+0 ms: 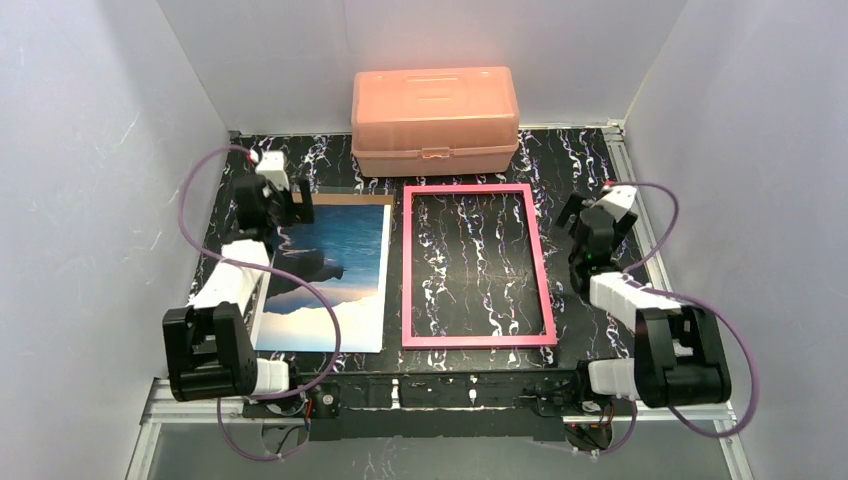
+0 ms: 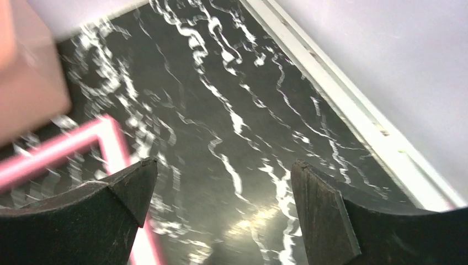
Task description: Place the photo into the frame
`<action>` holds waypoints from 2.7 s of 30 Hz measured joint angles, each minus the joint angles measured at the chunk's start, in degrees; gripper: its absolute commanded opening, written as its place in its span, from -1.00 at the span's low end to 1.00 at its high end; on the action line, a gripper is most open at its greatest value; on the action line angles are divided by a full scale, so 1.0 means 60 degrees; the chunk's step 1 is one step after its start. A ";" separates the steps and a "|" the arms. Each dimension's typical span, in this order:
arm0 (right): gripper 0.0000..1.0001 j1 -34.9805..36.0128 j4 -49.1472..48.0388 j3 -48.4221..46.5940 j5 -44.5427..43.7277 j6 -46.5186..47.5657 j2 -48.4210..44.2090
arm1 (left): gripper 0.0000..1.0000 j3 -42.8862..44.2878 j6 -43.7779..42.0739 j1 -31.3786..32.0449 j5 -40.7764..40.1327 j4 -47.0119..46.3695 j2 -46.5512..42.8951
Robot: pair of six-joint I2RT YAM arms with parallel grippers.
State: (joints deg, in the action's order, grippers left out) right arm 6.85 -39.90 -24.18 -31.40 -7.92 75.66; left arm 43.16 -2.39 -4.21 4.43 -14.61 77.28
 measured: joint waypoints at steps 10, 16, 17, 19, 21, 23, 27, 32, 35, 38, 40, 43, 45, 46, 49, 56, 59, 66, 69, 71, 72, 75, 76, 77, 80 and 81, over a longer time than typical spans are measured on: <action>0.97 0.1705 0.6448 -0.4732 0.0627 -0.3005 0.0149 | 0.95 0.4266 -0.0073 -0.0958 0.0805 0.7049 -0.0022; 0.97 0.6371 0.9296 -0.7839 -0.0597 -0.3166 0.2153 | 0.96 0.4889 -0.0069 -0.1009 0.0783 0.9490 -0.0007; 0.97 0.6852 0.9562 -0.8069 -0.0641 -0.3217 0.2412 | 0.96 0.4976 -0.0066 -0.1053 0.0772 0.9785 -0.0007; 0.97 0.7785 1.0204 -0.8677 -0.0739 -0.3381 0.3147 | 0.96 0.5140 -0.0062 -0.1155 0.0761 1.0273 -0.0007; 0.97 0.8397 1.0746 -0.9300 -0.0776 -0.3464 0.3996 | 0.96 0.5329 -0.0062 -0.1275 0.0747 1.0714 -0.0007; 0.97 0.8848 1.1209 -0.9974 -0.0805 -0.3493 0.4889 | 0.96 0.5497 -0.0066 -0.1402 0.0747 1.1056 -0.0007; 0.97 0.9533 1.1970 -1.1114 -0.0688 -0.3643 0.6572 | 0.96 0.5639 -0.0102 -0.1625 0.0750 1.1508 -0.0007; 0.91 0.9857 1.2411 -1.1202 -0.0437 -0.3840 0.7216 | 0.97 0.5639 -0.0186 -0.1778 0.0750 1.1850 -0.0007; 0.83 0.9828 1.2488 -1.1205 -0.0441 -0.3949 0.7286 | 0.96 0.5639 -0.0244 -0.1789 0.0754 1.2032 -0.0007; 0.70 0.9796 1.2491 -1.1202 -0.0444 -0.4047 0.7297 | 0.96 0.5639 -0.0302 -0.1792 0.0758 1.2156 -0.0007; 0.63 0.9777 1.2411 -1.1165 -0.0412 -0.4109 0.7297 | 0.96 0.5639 -0.0353 -0.1789 0.0761 1.2225 -0.0011; 0.50 0.9770 1.2174 -1.1030 -0.0222 -0.4156 0.7369 | 0.96 0.5650 -0.0412 -0.1792 0.0761 1.2316 -0.0011; 0.40 0.9770 1.2083 -1.1012 -0.0095 -0.4182 0.7555 | 0.96 0.5705 -0.0430 -0.1792 0.0765 1.2415 -0.0011; 0.32 0.9770 1.1938 -1.1045 -0.0109 -0.4244 0.7639 | 0.96 0.5752 -0.0437 -0.1792 0.0769 1.2469 -0.0011; 0.04 0.9774 1.1679 -1.1078 -0.0033 -0.4386 0.7723 | 0.97 0.5927 -0.0495 -0.1792 0.0841 1.2590 -0.0015; -0.89 0.9777 1.1642 -1.1023 -0.0080 -0.5042 0.7686 | 0.96 0.6087 -0.0670 -0.1792 0.1188 1.2961 -0.0080; -0.97 0.9737 1.1887 -1.0947 -0.0073 -0.5260 0.7533 | 0.96 0.6087 -0.0739 -0.1792 0.1304 1.3111 -0.0138; -0.97 1.0061 1.2178 -1.0958 0.0372 -0.5621 0.6211 | 0.96 0.6087 -0.0922 -0.1792 0.1574 1.3333 -0.0255; -0.97 1.0240 1.2196 -1.1023 0.0568 -0.5821 0.5439 | 0.96 0.6062 -0.0991 -0.1792 0.1701 1.3384 -0.0401; -0.97 1.0357 1.2211 -1.1023 0.0721 -0.5949 0.4870 | 0.96 0.6011 -0.1027 -0.1792 0.1789 1.3417 -0.0510; -0.97 1.0397 1.2218 -1.1023 0.0816 -0.5996 0.4612 | 0.96 0.5982 -0.1038 -0.1792 0.1858 1.3442 -0.0550; -0.97 1.0469 1.2193 -1.1023 0.1220 -0.6193 0.3858 | 0.97 0.5847 -0.1056 -0.1792 0.2091 1.3475 -0.0601; -0.97 1.0473 1.2182 -1.1027 0.1366 -0.6240 0.3650 | 0.97 0.5810 -0.1060 -0.1792 0.2208 1.3482 -0.0601; -0.97 1.0484 1.2167 -1.1052 0.1534 -0.6298 0.3446 | 0.96 0.5778 -0.1064 -0.1792 0.2346 1.3486 -0.0601; -0.97 1.0484 1.2058 -1.1384 0.2087 -0.6451 0.3034 | 0.96 0.5694 -0.1086 -0.1792 0.3107 1.3526 -0.0612; -0.97 1.0484 1.1989 -1.1519 0.2248 -0.6481 0.2951 | 0.96 0.5690 -0.1100 -0.1792 0.3421 1.3529 -0.0630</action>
State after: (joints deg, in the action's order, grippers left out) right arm 69.76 32.03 -93.30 -17.91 -46.81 93.36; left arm 77.30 -8.99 -14.96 24.95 66.57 73.49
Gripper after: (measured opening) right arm 0.263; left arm 0.981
